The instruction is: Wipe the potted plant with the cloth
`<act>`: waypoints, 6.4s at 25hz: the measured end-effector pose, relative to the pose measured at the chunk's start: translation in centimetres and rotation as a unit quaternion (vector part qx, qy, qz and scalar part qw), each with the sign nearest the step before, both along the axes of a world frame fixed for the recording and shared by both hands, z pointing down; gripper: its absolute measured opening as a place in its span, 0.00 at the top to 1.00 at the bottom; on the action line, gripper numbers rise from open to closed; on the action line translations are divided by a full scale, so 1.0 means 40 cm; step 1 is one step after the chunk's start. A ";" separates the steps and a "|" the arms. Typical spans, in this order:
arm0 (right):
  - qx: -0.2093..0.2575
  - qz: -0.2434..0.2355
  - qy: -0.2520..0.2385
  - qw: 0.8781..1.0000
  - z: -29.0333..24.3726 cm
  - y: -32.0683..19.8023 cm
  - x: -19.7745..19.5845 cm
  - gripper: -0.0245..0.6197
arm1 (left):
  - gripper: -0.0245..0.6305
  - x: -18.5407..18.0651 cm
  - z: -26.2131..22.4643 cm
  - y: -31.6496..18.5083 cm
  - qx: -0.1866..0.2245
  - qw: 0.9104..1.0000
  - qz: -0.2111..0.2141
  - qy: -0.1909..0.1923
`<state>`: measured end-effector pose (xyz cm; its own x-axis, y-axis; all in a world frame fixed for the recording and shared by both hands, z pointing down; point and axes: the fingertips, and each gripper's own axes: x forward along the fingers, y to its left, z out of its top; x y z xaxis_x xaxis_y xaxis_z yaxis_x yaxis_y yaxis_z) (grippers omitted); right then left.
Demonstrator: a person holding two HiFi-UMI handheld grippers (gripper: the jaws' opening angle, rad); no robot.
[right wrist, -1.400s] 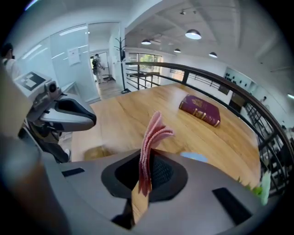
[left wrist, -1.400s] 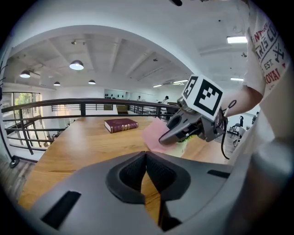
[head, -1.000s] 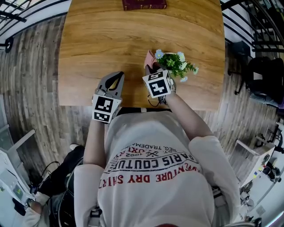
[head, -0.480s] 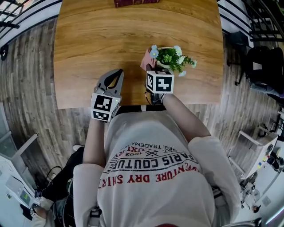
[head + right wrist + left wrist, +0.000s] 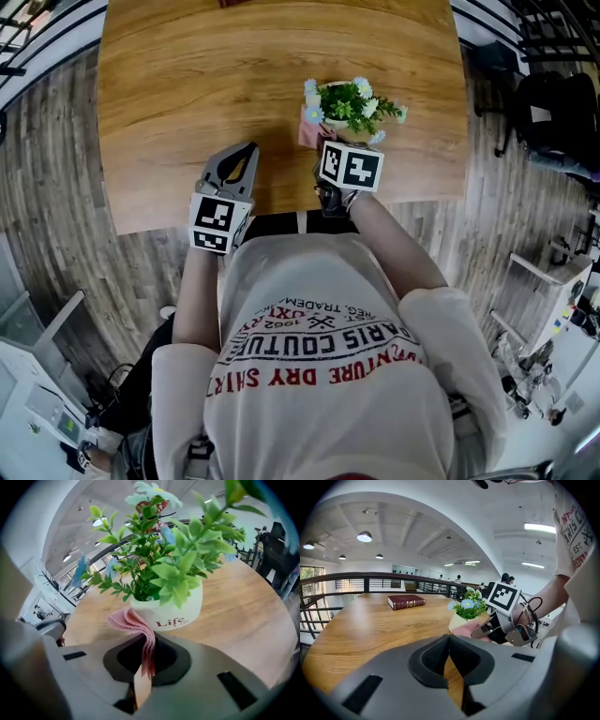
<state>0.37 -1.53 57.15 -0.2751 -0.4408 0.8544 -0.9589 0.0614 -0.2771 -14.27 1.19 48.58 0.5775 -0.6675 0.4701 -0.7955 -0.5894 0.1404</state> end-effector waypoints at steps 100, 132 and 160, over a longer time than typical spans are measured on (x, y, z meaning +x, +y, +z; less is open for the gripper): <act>0.308 -0.306 -0.053 0.899 -0.393 -0.195 0.196 0.90 | 0.15 0.456 -0.323 -0.280 0.097 0.964 0.247 -0.001; 0.406 -0.399 -0.127 0.812 -0.486 -0.063 0.019 0.90 | 0.15 0.455 -0.395 -0.238 0.086 0.954 0.287 0.029; 0.346 -0.312 -0.040 0.884 -0.350 -0.202 0.197 0.90 | 0.15 0.368 -0.154 -0.235 0.080 0.957 0.275 -0.044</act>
<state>8.24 -9.61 43.17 -0.6957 -0.5919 0.4069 -0.6583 0.7521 -0.0315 0.43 -8.21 42.43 0.8254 -0.3409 0.4499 -0.3629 -0.9310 -0.0397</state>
